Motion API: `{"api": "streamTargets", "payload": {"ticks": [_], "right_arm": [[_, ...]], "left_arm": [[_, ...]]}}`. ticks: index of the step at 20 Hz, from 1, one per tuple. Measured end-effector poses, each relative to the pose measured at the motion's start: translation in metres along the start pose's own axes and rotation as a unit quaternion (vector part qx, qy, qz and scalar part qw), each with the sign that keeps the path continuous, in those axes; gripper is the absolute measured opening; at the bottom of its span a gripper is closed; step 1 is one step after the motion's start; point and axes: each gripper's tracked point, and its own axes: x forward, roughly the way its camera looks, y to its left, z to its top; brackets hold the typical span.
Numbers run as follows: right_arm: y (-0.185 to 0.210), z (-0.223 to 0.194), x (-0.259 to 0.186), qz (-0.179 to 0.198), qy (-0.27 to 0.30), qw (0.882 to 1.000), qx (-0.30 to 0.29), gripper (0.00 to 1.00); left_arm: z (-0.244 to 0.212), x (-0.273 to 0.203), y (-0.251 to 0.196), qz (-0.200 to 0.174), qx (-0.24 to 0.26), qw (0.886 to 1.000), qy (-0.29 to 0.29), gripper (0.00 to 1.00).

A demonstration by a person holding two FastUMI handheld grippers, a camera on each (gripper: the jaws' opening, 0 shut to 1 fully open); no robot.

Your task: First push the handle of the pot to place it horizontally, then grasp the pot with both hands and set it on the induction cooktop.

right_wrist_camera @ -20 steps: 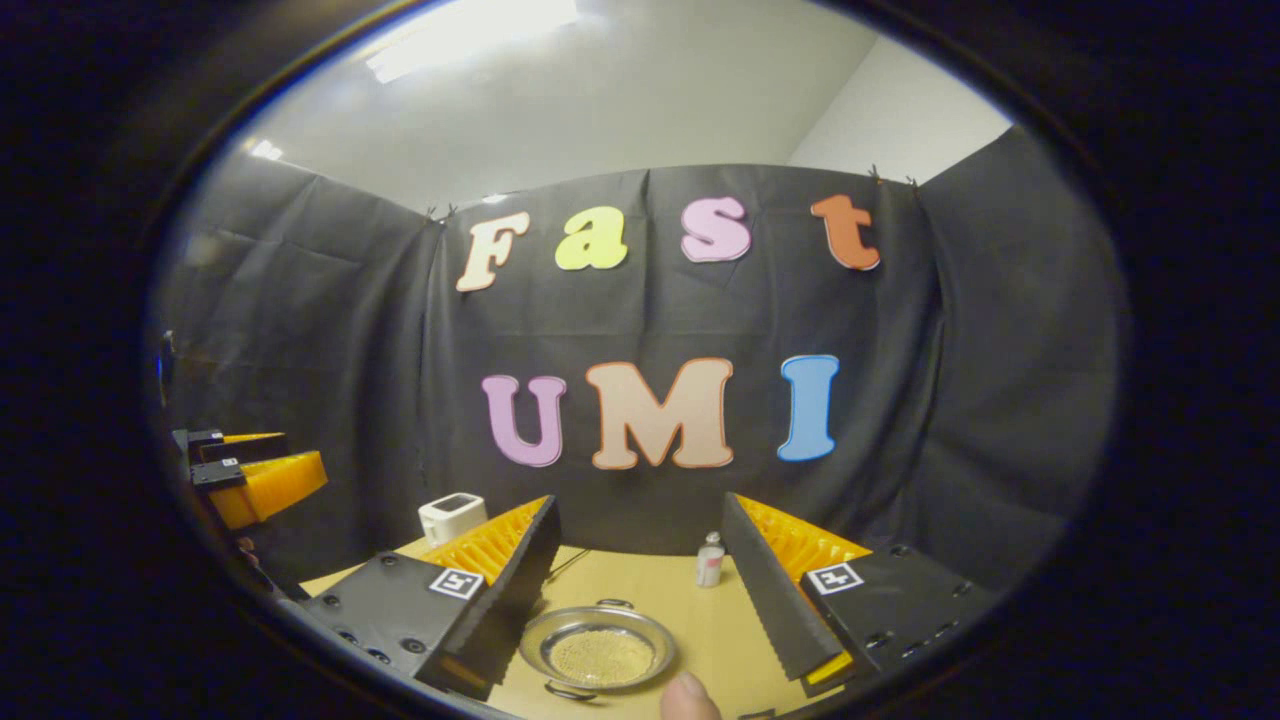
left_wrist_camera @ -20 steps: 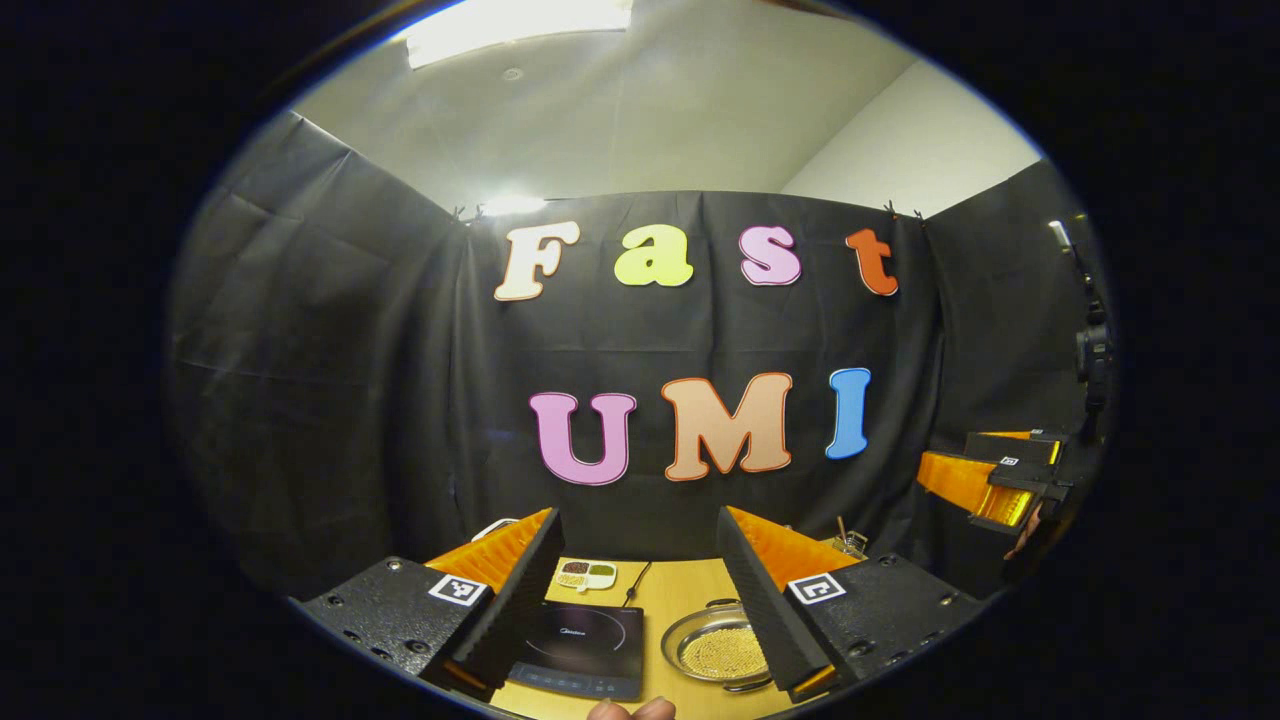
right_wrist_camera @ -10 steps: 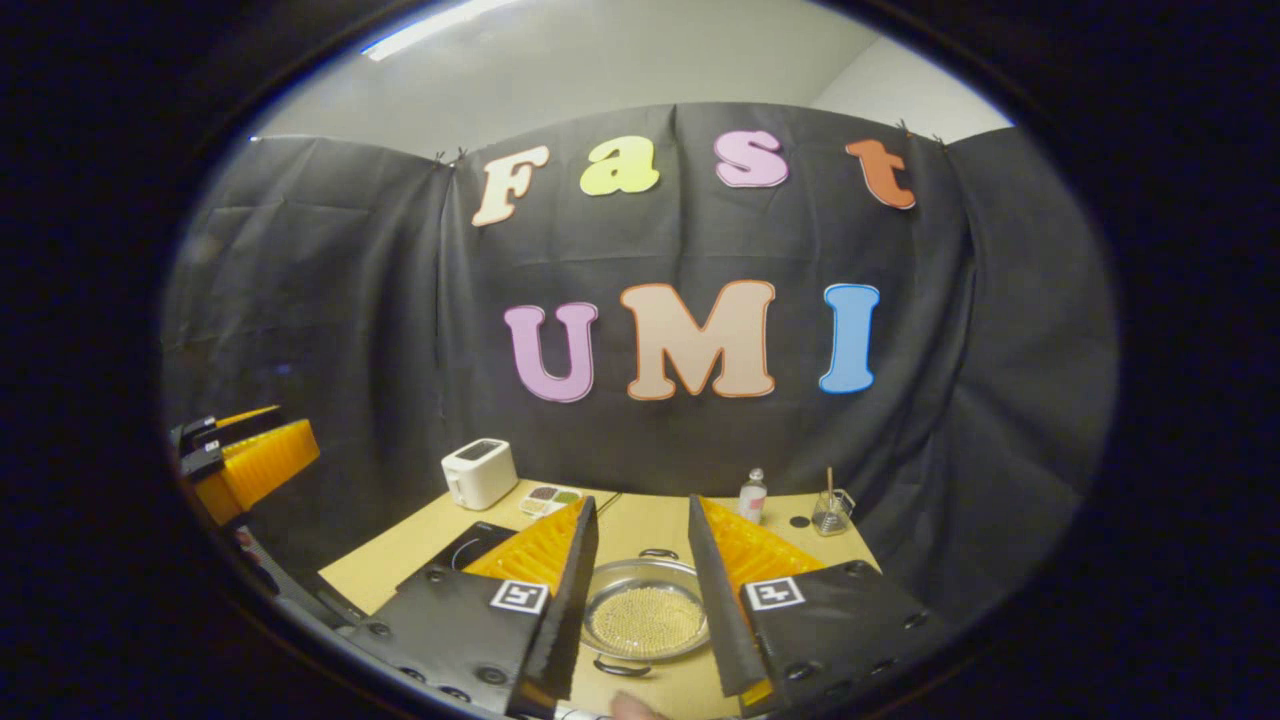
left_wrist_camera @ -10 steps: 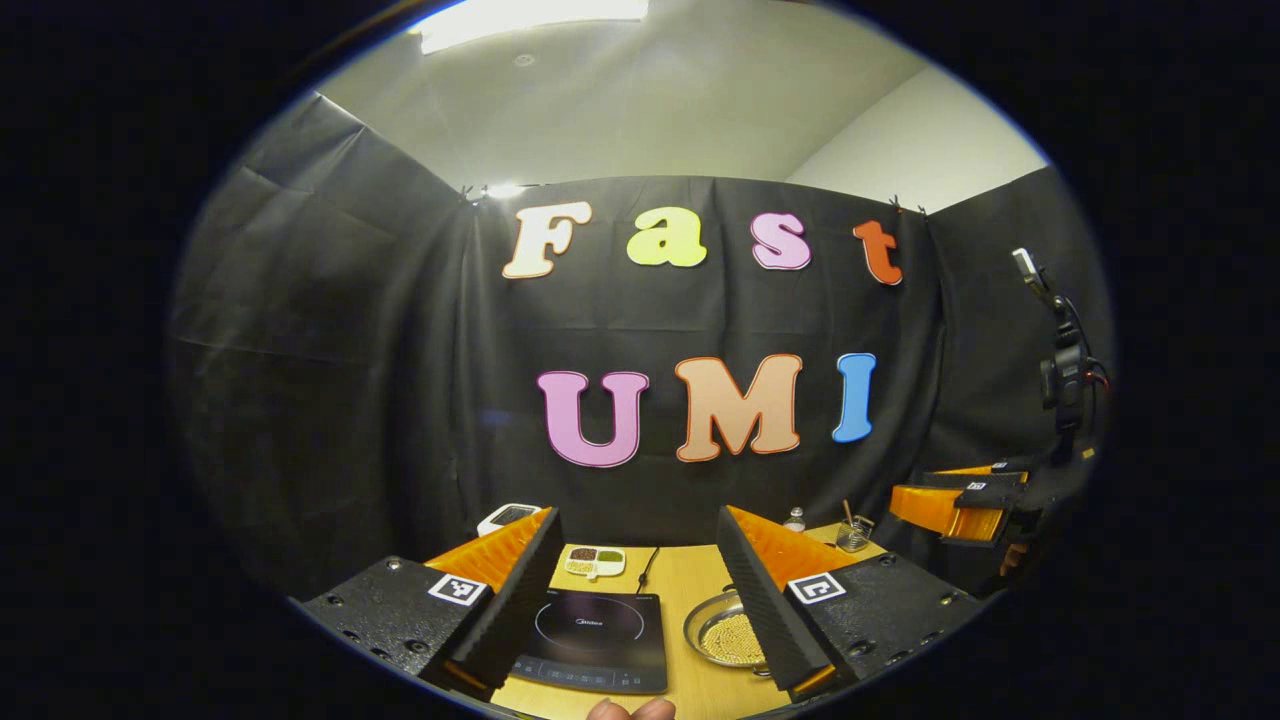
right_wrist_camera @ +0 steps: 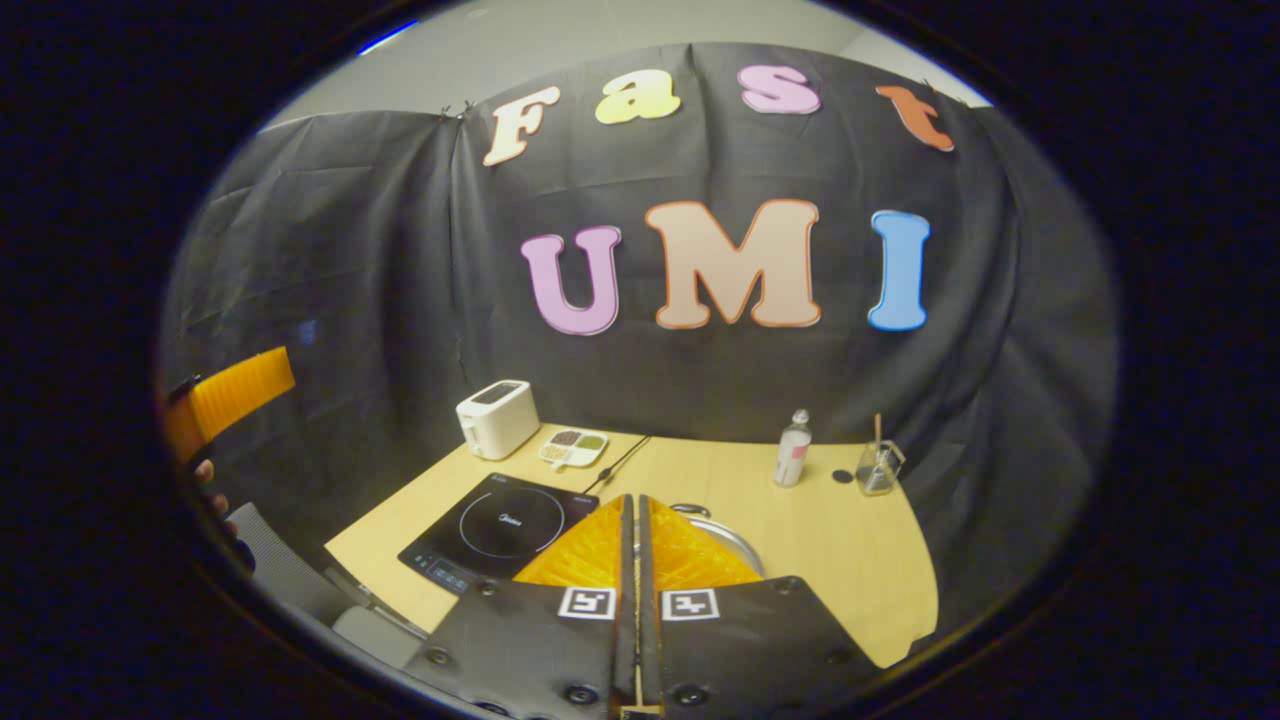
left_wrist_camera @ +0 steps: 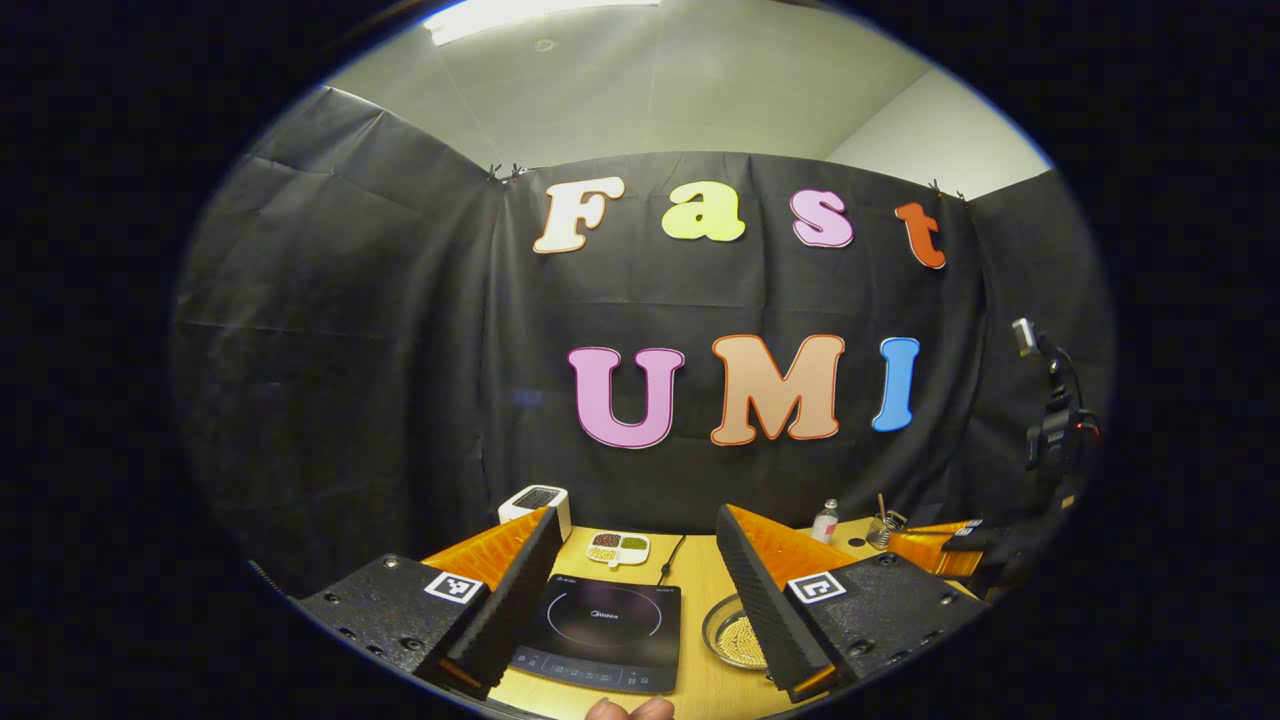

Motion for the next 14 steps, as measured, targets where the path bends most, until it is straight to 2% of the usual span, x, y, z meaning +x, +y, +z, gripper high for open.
{"api": "streamTargets", "payload": {"ticks": [1, 3, 4, 5, 6, 7, 8, 10, 12, 13, 14], "right_arm": [[-0.001, -0.013, 0.008, 0.009, 0.014, 1.0, 0.002, 0.06], [-0.001, -0.033, 0.022, 0.028, 0.039, 0.999, -0.001, 0.0], [-0.001, -0.04, 0.029, 0.037, 0.049, 0.998, -0.001, 0.03], [-0.001, -0.051, 0.037, 0.046, 0.061, 0.997, 0.0, 0.03], [0.002, -0.06, 0.043, 0.061, 0.072, 0.996, 0.006, 0.0], [0.004, -0.068, 0.049, 0.071, 0.078, 0.994, 0.008, 0.02], [0.007, -0.078, 0.056, 0.079, 0.088, 0.993, 0.002, 0.0], [0.011, -0.097, 0.061, 0.085, 0.108, 0.991, -0.003, 0.0], [0.02, -0.119, 0.066, 0.092, 0.133, 0.987, 0.002, 0.02], [0.025, -0.132, 0.067, 0.094, 0.144, 0.985, -0.001, 0.0], [0.028, -0.144, 0.068, 0.091, 0.158, 0.983, -0.01, 0.02]], "left_arm": [[-0.002, 0.007, -0.001, 0.006, 0.001, 1.0, 0.004, 0.95], [-0.004, 0.015, -0.003, 0.019, 0.003, 1.0, 0.01, 0.95], [-0.007, 0.018, -0.004, 0.027, 0.005, 1.0, 0.015, 0.95], [-0.01, 0.021, -0.005, 0.033, 0.006, 0.999, 0.021, 0.95], [-0.012, 0.023, -0.008, 0.038, 0.006, 0.999, 0.025, 0.92], [-0.015, 0.025, -0.008, 0.043, 0.005, 0.999, 0.027, 0.95], [-0.017, 0.027, -0.008, 0.047, 0.006, 0.998, 0.029, 0.95], [-0.02, 0.03, -0.007, 0.048, 0.005, 0.998, 0.037, 0.92], [-0.017, 0.037, -0.003, 0.045, 0.009, 0.999, 0.029, 0.92], [-0.016, 0.04, 0.001, 0.044, 0.012, 0.999, 0.027, 0.92], [-0.019, 0.04, 0.004, 0.04, 0.012, 0.999, 0.03, 0.95]]}}
